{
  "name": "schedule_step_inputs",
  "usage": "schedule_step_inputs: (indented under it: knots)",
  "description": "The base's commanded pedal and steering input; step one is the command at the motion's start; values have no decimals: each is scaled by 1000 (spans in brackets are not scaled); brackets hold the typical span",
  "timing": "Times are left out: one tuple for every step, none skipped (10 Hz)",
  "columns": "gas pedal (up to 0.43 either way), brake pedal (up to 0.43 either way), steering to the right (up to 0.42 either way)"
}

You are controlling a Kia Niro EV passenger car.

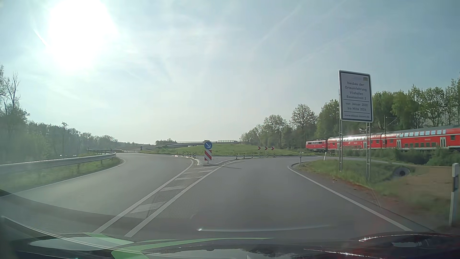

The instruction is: Follow the waypoints while adhering to traffic rules and regulations

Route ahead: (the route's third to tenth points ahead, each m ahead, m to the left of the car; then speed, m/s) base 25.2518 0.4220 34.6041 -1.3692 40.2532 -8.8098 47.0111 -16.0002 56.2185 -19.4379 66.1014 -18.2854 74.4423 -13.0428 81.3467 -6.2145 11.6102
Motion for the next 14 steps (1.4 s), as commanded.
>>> schedule_step_inputs:
  knots:
    - [39,0,16]
    - [39,0,16]
    - [47,0,18]
    - [47,0,22]
    - [47,0,28]
    - [47,0,31]
    - [39,0,35]
    - [39,0,39]
    - [39,0,46]
    - [28,0,52]
    - [20,0,58]
    - [20,0,61]
    - [8,0,67]
    - [8,0,76]
